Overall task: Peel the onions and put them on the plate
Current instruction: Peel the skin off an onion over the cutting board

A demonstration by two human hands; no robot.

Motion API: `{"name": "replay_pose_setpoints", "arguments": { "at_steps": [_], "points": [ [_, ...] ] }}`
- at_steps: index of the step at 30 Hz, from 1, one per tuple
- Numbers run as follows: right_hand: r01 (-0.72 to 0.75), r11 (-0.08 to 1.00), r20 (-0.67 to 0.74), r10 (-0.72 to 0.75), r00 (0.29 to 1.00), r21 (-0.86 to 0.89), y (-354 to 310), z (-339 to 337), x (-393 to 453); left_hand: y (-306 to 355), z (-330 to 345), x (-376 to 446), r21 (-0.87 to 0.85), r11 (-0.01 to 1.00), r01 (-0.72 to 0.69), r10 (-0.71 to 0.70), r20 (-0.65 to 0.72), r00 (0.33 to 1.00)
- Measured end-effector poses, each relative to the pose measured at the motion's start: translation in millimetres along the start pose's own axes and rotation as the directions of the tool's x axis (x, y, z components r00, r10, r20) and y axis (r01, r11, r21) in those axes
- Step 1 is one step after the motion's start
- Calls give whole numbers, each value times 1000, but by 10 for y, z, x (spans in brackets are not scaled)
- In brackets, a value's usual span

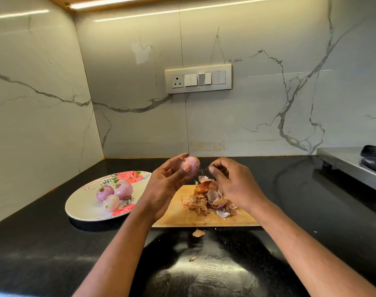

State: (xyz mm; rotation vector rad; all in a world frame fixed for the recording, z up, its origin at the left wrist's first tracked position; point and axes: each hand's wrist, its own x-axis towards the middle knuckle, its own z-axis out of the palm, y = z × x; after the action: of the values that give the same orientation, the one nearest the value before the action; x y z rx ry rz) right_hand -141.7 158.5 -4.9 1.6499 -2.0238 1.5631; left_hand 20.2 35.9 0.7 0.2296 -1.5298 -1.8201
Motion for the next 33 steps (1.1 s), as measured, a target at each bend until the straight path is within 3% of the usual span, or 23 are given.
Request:
{"name": "replay_pose_setpoints", "arguments": {
  "at_steps": [4,13,22,26,33],
  "points": [
    [-46,966,27,40,999,254,-123,-40,14,-7,15,2,110,994,-12,11,8,1000],
    [66,968,-24,-62,998,241,-130,-31,-18,-23,10,-8,207,978,-27,25,10,1000],
    [16,946,-57,2,998,325,-90,-23,-6,-19,19,-16,122,992,15,-18,26,1000],
    [-7,939,4,6,1000,343,-117,-31,-14,-28,5,-4,121,993,6,-8,10,1000],
    [18,949,-9,-16,1000,314,-98,-47,-16,-26,14,-10,107,994,19,-22,28,999]
  ]
}}
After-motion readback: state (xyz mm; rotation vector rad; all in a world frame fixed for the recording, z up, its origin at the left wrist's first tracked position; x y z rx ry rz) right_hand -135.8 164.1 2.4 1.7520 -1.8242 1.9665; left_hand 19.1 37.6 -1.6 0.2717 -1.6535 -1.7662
